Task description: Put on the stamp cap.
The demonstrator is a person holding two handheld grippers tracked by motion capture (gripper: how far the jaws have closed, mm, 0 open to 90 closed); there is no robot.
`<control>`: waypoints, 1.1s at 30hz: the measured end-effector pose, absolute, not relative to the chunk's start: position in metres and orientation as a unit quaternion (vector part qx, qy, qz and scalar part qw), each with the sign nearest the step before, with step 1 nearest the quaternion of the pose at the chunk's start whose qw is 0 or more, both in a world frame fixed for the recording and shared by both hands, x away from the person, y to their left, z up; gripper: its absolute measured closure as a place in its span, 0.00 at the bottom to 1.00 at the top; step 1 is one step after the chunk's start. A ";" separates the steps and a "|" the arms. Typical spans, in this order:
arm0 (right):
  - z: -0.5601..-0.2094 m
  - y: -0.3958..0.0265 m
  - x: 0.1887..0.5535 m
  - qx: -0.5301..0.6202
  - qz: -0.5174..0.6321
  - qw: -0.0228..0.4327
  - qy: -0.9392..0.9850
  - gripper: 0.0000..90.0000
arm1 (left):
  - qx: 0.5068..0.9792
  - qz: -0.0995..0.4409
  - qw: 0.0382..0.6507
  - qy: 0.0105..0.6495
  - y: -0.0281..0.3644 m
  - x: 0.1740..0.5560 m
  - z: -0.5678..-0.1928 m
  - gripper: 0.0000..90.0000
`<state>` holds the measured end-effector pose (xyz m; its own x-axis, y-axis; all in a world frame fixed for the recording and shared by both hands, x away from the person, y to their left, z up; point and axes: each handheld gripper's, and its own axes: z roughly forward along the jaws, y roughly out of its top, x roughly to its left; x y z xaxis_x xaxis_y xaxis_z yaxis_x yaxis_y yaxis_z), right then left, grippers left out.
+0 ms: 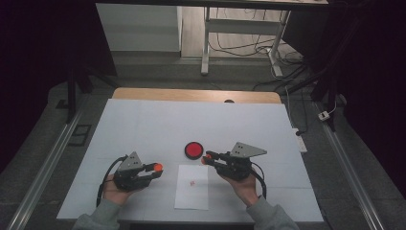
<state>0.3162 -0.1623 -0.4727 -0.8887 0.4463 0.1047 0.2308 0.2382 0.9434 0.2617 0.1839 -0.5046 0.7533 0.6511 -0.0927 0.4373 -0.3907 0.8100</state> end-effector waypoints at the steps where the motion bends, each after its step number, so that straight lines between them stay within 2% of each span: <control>1: -0.473 -0.162 0.316 0.217 0.578 0.093 0.781 0.80 | 0.826 0.120 0.442 0.327 0.182 0.262 -0.504 0.73; 33: -0.473 -0.163 0.316 0.218 0.578 0.093 0.781 0.80 | 0.851 0.106 0.437 0.272 0.125 0.280 -0.498 0.73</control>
<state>0.3161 -0.1631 -0.4729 -0.8880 0.4472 0.1071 0.2329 0.2366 0.9433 0.2802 0.1254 -0.4976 0.8295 0.5557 -0.0566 0.3700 -0.4708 0.8009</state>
